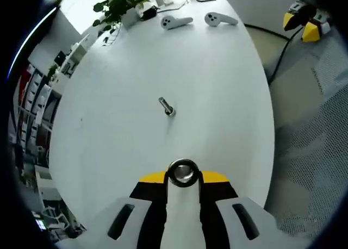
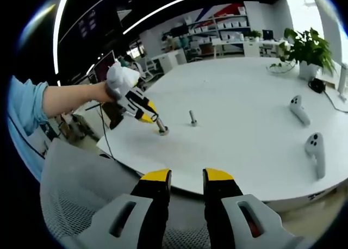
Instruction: Place the washer onto the threaded stud by aligning its center hole with the stud, sliding it down to the base, and recovering from edge contact or off-axis alignment until the washer reaches the visible bottom stop.
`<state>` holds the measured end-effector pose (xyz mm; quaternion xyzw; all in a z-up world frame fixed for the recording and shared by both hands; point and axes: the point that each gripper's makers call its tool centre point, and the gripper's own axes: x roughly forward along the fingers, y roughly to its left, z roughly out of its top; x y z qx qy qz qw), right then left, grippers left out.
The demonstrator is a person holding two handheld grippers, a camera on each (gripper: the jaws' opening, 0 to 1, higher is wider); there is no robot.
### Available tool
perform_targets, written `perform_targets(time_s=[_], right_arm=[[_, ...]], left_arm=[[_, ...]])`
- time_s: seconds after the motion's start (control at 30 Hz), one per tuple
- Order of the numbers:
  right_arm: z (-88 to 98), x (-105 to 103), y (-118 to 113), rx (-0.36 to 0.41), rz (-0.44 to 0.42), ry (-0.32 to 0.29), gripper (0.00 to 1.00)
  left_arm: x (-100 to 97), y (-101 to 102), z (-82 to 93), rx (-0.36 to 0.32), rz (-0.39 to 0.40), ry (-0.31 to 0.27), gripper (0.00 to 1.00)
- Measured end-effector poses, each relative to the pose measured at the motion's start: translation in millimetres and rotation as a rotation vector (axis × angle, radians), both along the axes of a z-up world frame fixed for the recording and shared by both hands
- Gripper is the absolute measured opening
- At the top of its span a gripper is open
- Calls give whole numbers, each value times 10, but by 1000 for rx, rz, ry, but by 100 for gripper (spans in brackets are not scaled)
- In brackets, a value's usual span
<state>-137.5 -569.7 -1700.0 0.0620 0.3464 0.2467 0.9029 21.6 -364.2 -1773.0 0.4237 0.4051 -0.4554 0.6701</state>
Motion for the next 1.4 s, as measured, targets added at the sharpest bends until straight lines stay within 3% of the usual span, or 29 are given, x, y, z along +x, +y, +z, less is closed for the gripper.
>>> perform_targets(time_s=[0.57,1.03,1.4], right_arm=[[-7,3,-1,-2,2,5,26],[-19,0,-11,-2,-5,15,26],[-25,2,-20,-1,-11,18,26]], left_arm=[[37,16,-230,51,2,47,19],[50,34,-552,98,-15,92,19],[16,21,-633,99,20,156,20]])
